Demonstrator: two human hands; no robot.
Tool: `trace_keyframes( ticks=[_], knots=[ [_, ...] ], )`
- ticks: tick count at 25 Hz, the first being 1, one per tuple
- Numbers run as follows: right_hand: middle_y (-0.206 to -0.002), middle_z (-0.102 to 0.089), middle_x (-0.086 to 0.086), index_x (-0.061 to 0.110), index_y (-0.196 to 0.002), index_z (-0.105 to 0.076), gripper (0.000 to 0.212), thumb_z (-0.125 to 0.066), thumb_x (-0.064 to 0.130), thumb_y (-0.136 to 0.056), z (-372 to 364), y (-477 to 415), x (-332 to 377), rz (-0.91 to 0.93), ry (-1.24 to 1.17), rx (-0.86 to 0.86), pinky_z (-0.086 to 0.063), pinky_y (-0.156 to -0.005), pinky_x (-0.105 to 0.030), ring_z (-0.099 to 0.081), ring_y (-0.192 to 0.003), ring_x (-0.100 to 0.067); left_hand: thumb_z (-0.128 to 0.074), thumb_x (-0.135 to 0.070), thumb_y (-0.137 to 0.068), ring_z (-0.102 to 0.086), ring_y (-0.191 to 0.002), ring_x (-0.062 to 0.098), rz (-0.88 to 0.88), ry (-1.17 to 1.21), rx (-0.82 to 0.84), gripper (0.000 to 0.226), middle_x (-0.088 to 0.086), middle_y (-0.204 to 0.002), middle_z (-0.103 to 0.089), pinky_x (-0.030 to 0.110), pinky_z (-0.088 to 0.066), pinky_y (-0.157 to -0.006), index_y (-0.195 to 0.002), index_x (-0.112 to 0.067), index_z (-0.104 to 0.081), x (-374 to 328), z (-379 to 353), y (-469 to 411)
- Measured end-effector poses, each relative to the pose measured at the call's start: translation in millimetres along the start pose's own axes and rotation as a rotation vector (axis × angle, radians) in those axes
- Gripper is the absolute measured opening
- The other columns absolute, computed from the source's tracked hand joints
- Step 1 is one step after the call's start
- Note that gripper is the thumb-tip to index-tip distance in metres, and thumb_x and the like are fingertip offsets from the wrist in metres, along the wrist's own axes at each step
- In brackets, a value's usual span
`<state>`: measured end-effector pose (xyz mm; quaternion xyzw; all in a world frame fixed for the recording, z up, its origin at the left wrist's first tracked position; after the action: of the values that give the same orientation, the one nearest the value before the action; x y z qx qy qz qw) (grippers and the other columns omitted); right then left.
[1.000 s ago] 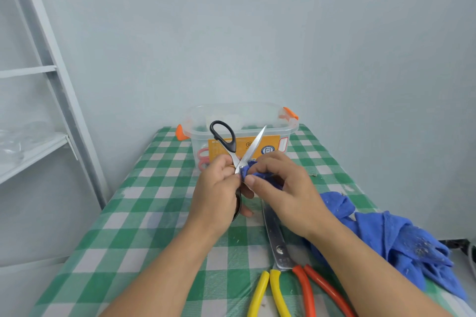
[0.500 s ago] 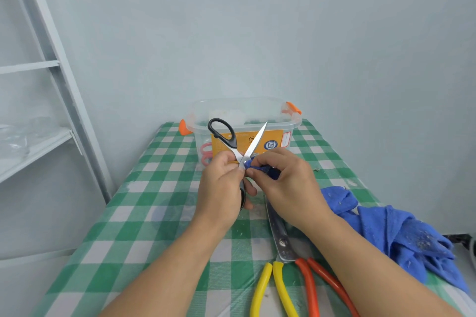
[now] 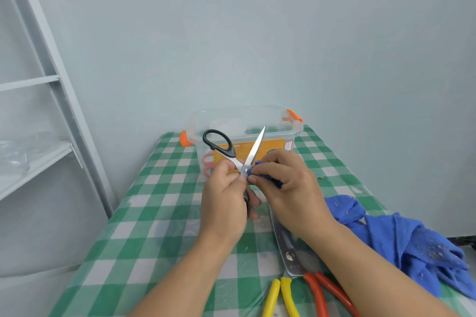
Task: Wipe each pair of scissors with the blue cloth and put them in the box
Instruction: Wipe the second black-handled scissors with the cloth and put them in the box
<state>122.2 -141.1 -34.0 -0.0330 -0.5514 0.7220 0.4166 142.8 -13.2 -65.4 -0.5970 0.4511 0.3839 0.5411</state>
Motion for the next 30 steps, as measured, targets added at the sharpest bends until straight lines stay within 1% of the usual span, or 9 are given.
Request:
trace_keyframes(
  ticks=[3, 7, 11, 14, 18, 22, 24, 27, 30],
  knots=[
    [-0.084, -0.061, 0.000, 0.009, -0.080, -0.077, 0.019, -0.064, 0.019, -0.091, 0.5, 2.6, 8.7, 0.157, 0.092, -0.014, -0.042, -0.070, -0.024, -0.053, -0.081, -0.020, -0.039, 0.004, -0.101, -0.052, -0.054, 0.027, 0.023, -0.005, 0.016, 0.015, 0.015, -0.065, -0.058, 0.031, -0.043, -0.043, -0.106, 0.007, -0.053, 0.0, -0.2, -0.7],
    [-0.083, -0.063, -0.004, 0.009, -0.075, -0.076, 0.018, -0.066, 0.014, -0.089, -2.3, 2.3, 12.4, 0.233, 0.153, 0.010, -0.045, -0.063, -0.034, -0.054, -0.077, -0.025, -0.038, 0.006, -0.099, -0.051, -0.050, 0.021, 0.066, 0.032, 0.012, 0.016, 0.014, -0.059, -0.053, 0.028, -0.042, -0.040, -0.106, 0.013, -0.051, 1.3, -1.7, 1.1],
    [-0.085, -0.062, -0.004, 0.009, -0.076, -0.077, 0.017, -0.068, 0.014, -0.090, -0.2, 5.1, 9.5, 0.237, 0.193, 0.045, -0.048, -0.061, -0.037, -0.056, -0.079, -0.025, -0.039, 0.007, -0.098, -0.053, -0.050, 0.020, 0.069, 0.045, -0.014, 0.018, 0.018, -0.065, -0.056, 0.028, -0.042, -0.040, -0.107, 0.011, -0.054, -2.9, 3.1, 3.6],
    [-0.085, -0.063, -0.003, 0.009, -0.074, -0.077, 0.015, -0.070, 0.012, -0.087, 1.9, 6.0, 4.5, 0.201, 0.232, 0.048, -0.049, -0.059, -0.037, -0.057, -0.078, -0.025, -0.038, 0.010, -0.096, -0.053, -0.048, 0.019, 0.054, 0.082, -0.074, 0.020, 0.019, -0.073, -0.065, 0.029, -0.043, -0.039, -0.098, 0.004, -0.057, -7.7, 13.6, -0.3],
    [-0.084, -0.064, 0.002, 0.012, -0.074, -0.079, 0.012, -0.071, 0.013, -0.083, 11.7, 10.5, -10.5, 0.078, 0.245, 0.066, -0.052, -0.062, -0.033, -0.059, -0.077, -0.023, -0.038, 0.005, -0.100, -0.049, -0.044, 0.025, 0.062, 0.058, -0.151, 0.016, 0.027, -0.075, -0.067, 0.032, -0.043, -0.042, -0.095, 0.003, -0.054, -5.4, 27.8, -4.5],
    [-0.088, -0.063, 0.006, 0.016, -0.077, -0.074, 0.013, -0.069, 0.008, -0.086, 23.7, 8.4, -28.5, -0.209, 0.294, 0.064, -0.050, -0.064, -0.035, -0.061, -0.080, -0.020, -0.040, 0.002, -0.102, -0.058, -0.049, 0.015, 0.048, 0.068, -0.199, 0.017, 0.008, -0.076, -0.071, 0.034, -0.050, -0.044, -0.103, 0.002, -0.056, -7.5, 35.3, -6.3],
    [-0.092, -0.065, 0.009, 0.019, -0.079, -0.073, 0.012, -0.069, 0.011, -0.087, 39.5, 6.9, -36.5, -0.348, 0.260, -0.039, -0.046, -0.070, -0.031, -0.063, -0.085, -0.014, -0.039, 0.002, -0.102, -0.060, -0.052, 0.014, 0.049, 0.075, -0.193, 0.017, 0.013, -0.090, -0.071, 0.032, -0.050, -0.044, -0.105, 0.002, -0.057, -8.8, 34.9, -6.7],
    [-0.094, -0.066, 0.010, 0.018, -0.084, -0.076, 0.009, -0.076, 0.010, -0.086, 42.2, 4.3, -18.0, -0.205, 0.106, -0.149, -0.050, -0.072, -0.025, -0.063, -0.085, -0.005, -0.039, 0.003, -0.101, -0.059, -0.053, 0.015, 0.060, 0.054, -0.158, 0.015, 0.024, -0.099, -0.068, 0.031, -0.048, -0.043, -0.101, 0.003, -0.054, -7.0, 27.2, -5.2],
    [-0.096, -0.065, 0.008, 0.016, -0.088, -0.078, 0.005, -0.074, 0.014, -0.087, 21.0, 5.8, 4.5, 0.005, 0.046, -0.117, -0.049, -0.069, -0.020, -0.062, -0.087, -0.004, -0.039, 0.005, -0.101, -0.059, -0.052, 0.016, 0.072, 0.052, -0.088, 0.012, 0.025, -0.092, -0.064, 0.031, -0.046, -0.042, -0.097, 0.002, -0.050, -3.9, 12.5, -0.2]
  ],
)
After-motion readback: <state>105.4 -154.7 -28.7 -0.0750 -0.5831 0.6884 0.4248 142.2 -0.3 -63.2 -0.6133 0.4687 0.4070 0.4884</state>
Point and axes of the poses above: each hand's wrist, its own y-axis away from the middle knuckle, its own z-axis out of the back of the hand, x = y × z, the point moved 7 cm from there along -y, towards the middle knuckle
